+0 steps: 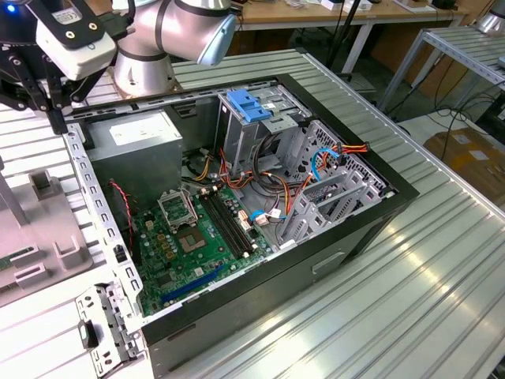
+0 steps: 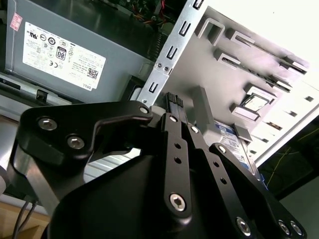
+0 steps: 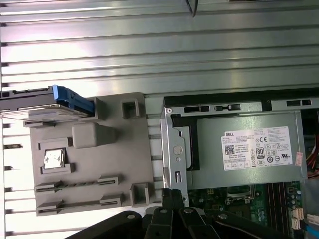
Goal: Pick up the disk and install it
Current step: 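Reach for the disk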
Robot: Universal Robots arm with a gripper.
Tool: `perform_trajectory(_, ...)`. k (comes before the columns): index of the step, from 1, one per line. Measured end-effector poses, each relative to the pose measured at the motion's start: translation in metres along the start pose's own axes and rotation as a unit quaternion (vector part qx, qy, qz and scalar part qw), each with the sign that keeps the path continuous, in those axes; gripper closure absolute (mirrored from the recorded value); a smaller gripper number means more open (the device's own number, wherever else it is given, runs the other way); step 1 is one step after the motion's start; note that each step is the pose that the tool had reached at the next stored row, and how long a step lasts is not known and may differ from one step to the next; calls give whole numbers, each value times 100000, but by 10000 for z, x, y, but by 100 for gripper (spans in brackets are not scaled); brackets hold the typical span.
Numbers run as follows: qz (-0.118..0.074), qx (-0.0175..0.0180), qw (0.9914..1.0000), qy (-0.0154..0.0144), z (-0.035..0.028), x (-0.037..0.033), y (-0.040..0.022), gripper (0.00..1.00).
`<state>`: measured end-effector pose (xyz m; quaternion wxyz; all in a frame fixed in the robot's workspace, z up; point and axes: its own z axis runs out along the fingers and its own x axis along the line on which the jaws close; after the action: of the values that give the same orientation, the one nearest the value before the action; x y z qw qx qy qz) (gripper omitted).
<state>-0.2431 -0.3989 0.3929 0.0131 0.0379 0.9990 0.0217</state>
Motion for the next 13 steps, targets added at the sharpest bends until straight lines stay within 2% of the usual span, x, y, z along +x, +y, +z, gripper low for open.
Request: perform_trajectory(13, -6, -4, 100000, -1, -3, 129, -10, 89)
